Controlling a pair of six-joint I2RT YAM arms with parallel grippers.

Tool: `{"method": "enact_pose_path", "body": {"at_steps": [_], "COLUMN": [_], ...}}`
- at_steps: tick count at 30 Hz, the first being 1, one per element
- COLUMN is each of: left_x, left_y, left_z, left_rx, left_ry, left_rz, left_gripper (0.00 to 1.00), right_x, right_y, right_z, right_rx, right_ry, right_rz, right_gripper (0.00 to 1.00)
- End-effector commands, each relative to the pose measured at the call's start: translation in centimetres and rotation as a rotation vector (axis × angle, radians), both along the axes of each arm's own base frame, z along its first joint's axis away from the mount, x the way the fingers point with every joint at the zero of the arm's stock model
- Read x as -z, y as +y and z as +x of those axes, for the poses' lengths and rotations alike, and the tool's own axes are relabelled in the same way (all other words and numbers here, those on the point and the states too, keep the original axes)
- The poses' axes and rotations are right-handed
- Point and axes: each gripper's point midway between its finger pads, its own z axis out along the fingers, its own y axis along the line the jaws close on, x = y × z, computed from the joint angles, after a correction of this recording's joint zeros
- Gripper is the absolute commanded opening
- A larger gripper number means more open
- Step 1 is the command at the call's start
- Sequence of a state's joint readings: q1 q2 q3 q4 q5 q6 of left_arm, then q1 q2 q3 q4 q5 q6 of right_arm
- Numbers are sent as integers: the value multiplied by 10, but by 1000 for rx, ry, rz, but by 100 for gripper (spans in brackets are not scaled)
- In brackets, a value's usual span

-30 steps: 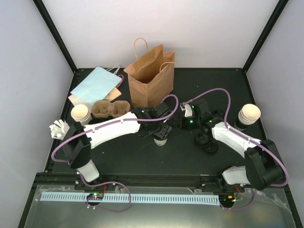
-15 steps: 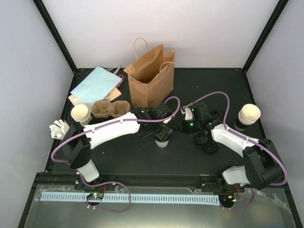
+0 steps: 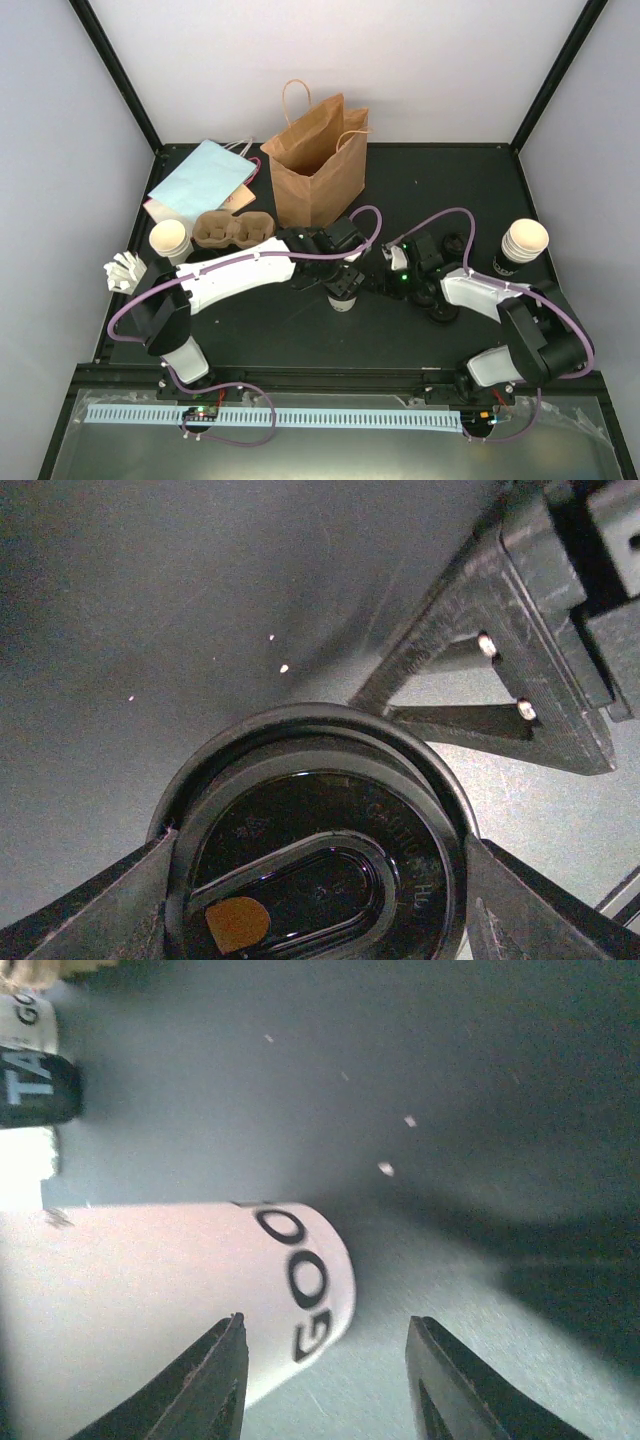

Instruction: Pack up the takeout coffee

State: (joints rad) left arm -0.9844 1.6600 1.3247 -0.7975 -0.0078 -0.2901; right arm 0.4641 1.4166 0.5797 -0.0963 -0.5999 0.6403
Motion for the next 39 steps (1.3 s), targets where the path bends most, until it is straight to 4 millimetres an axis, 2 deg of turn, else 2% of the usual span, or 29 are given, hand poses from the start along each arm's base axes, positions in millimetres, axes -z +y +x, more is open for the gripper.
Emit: {"method": "enact_pose_path", "body": {"at_steps": [1, 5, 7, 14, 17, 20, 25, 29, 30, 34, 39], "left_x": [13, 13, 14, 13, 10, 11, 12, 7, 6, 7, 8], "left_y": [-2, -3, -3, 10, 15, 13, 8, 4, 2, -4, -5], "left_z": [-16, -17, -17, -8, -2, 0, 0, 0, 0, -1, -4], "left_rx": [31, 30, 29, -103, -224, -301, -405, -475, -487, -536, -598], "left_ry": [63, 63, 63, 48, 46, 65, 94, 79, 77, 90, 96], "left_rz": [9, 10, 11, 49, 37, 16, -24, -45, -50, -40, -14], "left_gripper": [73, 73, 73, 72, 71, 71, 73, 74, 75, 76, 76], "right_x": [12, 16, 12, -42, -64, -69, -71, -75, -76, -80, -80], "right_y": [-6, -11, -13, -34, -41, -40, -35, -24, -21, -12, -12], "right_z": [-9, -12, -10, 2, -5, -16, -33, -45, -47, -53, -52], "right_rx": [-4, 3, 6, 73, 89, 84, 94, 91, 88, 91, 137], "right_ry": [10, 10, -9, -252, -366, -418, -424, -388, -375, -327, -293], "right_rz": [-15, -45, -53, -113, -92, -54, 54, 180, 212, 319, 371], "right_gripper": [45, 45, 45, 45, 45, 44, 32, 5, 2, 1, 1]}}
